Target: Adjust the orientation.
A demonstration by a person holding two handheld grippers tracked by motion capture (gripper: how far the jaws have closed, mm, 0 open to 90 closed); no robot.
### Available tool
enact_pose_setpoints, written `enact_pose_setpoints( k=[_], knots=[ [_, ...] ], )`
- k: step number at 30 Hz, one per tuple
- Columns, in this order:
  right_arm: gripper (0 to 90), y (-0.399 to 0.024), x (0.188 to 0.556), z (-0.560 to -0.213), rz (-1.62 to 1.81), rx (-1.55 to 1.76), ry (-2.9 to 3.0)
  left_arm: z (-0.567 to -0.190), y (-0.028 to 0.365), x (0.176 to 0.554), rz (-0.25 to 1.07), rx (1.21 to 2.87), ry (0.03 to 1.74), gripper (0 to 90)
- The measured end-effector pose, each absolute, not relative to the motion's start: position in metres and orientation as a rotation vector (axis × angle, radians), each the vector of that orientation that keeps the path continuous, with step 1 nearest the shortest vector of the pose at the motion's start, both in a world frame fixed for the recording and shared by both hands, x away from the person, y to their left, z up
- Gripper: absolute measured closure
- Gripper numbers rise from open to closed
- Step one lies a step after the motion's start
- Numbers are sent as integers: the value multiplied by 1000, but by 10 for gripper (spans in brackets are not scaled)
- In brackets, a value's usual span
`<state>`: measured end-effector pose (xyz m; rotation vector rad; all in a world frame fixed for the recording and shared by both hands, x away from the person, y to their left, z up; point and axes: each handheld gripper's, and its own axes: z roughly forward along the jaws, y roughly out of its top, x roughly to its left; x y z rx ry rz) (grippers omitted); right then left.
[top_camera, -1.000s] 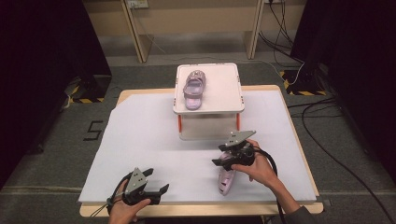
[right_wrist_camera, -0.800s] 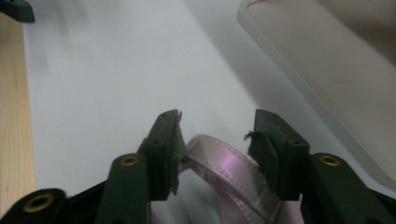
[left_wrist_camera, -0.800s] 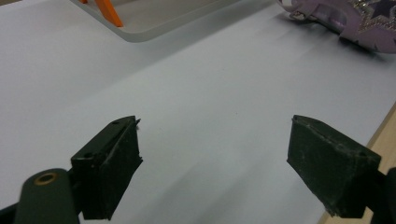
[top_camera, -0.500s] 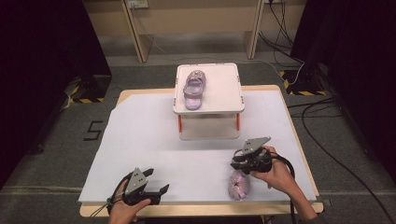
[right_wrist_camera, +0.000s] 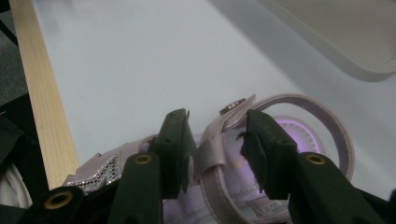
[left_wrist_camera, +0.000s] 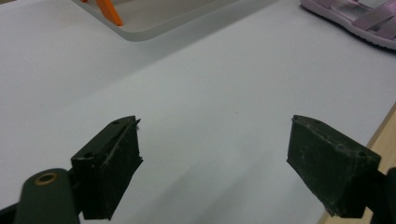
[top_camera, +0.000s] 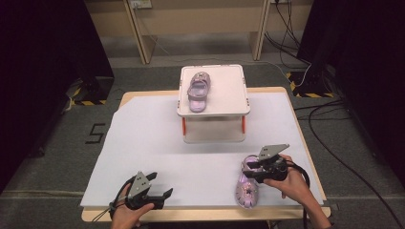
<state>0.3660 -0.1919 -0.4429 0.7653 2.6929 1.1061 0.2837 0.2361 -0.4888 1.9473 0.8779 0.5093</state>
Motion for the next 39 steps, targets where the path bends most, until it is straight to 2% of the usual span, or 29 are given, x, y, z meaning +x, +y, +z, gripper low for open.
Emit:
enact_pose_setpoints(
  k=[2, 9, 16, 21, 24, 28, 32, 37, 39],
  knots=[
    [616, -191, 366, -444, 1101, 775, 2697, -489, 236, 284, 508, 1946, 877, 164],
    [794, -182, 365, -444, 1088, 810, 2719, -489, 236, 284, 507, 1947, 880, 167],
    [813, -184, 385, -439, 1254, 991, 2561, -489, 236, 284, 505, 1947, 878, 168],
    [771, -196, 400, -452, 1261, 1144, 2505, -489, 236, 284, 504, 1944, 880, 168],
    [604, -202, 401, -452, 1283, 1190, 2510, -489, 236, 284, 506, 1943, 879, 168],
    [532, -205, 397, -451, 1265, 1152, 2514, -488, 235, 284, 505, 1946, 876, 168],
    [474, -209, 388, -445, 1254, 1139, 2500, -488, 237, 284, 506, 1952, 874, 168],
    [457, -214, 369, -444, 1176, 1117, 2522, -488, 236, 283, 509, 1952, 875, 168],
    [415, -214, 360, -442, 1132, 1121, 2522, -488, 235, 283, 510, 1952, 874, 168]
  ],
)
